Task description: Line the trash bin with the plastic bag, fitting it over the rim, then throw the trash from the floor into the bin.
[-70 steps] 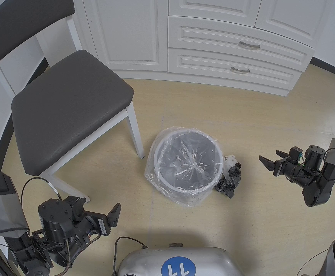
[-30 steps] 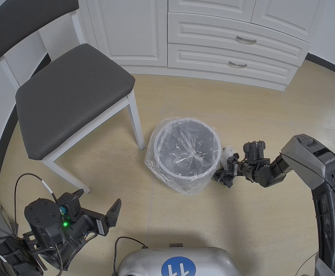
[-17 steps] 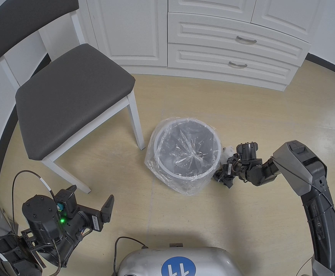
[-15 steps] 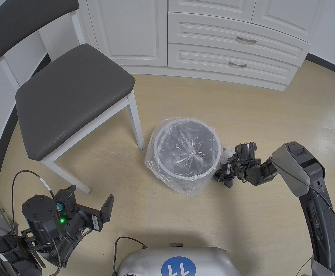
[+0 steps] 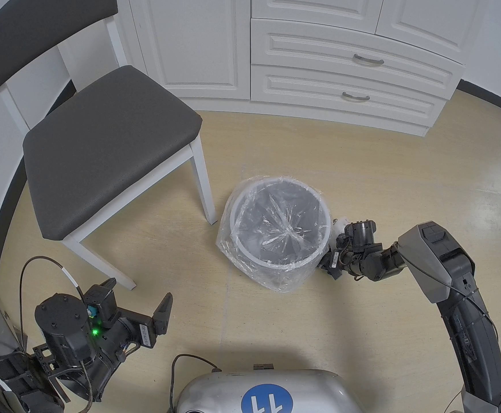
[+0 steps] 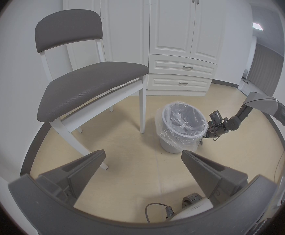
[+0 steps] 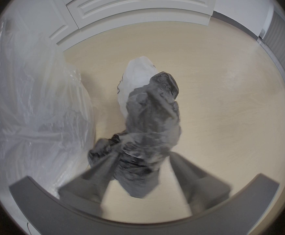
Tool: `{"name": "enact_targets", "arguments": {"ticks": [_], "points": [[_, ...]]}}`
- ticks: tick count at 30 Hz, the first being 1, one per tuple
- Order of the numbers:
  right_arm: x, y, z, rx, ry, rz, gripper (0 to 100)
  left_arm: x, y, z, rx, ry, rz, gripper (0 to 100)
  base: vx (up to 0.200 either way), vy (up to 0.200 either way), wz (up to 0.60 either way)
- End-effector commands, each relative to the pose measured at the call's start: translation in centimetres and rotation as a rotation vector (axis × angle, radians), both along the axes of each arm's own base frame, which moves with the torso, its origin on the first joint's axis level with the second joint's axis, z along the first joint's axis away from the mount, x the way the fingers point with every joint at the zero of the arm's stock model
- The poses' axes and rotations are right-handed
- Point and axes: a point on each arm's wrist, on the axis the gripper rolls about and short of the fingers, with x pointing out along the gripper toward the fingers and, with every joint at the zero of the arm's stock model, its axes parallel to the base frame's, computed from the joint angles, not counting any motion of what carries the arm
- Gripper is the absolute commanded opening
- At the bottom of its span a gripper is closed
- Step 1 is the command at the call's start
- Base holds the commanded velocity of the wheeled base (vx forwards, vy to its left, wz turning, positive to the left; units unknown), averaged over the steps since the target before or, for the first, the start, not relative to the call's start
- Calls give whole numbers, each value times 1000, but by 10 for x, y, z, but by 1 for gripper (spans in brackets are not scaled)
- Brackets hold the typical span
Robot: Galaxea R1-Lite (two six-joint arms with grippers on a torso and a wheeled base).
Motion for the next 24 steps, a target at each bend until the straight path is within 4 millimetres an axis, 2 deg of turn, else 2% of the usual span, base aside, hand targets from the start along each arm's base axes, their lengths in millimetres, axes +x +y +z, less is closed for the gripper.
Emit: {"name": "enact_targets", "arguments": {"ticks": [1, 10, 14, 15, 17, 18, 20, 21, 22, 24], "points": [[4, 1, -9, 2, -6, -1, 0, -4, 1, -2, 8, 11, -9, 100, 0, 0, 0], [2, -7, -6, -6, -3, -23, 0, -14, -9, 2, 12, -9, -72, 100, 0, 0, 0], [-10, -35, 20, -19, 22, -55, 0, -18, -9, 8, 22, -43, -54, 100, 0, 0, 0], [-12, -36, 23, -17, 24, -56, 0, -18, -9, 8, 22, -43, -55, 100, 0, 0, 0], [-23, -51, 51, -1, 5, -64, 0, -20, -12, 8, 27, -43, -74, 100, 0, 0, 0], [-27, -52, 60, 4, -7, -61, 0, -21, -13, 8, 30, -42, -81, 100, 0, 0, 0], [-43, -58, 90, 7, -56, -50, 0, -23, -16, 7, 30, -41, -98, 100, 0, 0, 0], [-45, -59, 95, 5, -66, -48, 0, -23, -16, 7, 31, -40, -99, 100, 0, 0, 0], [-58, -63, 122, -1, -120, -42, 0, -24, -17, 6, 33, -37, -104, 100, 0, 0, 0], [-79, -66, 152, -8, -174, -36, 0, -24, -17, 6, 33, -35, -102, 100, 0, 0, 0]]}}
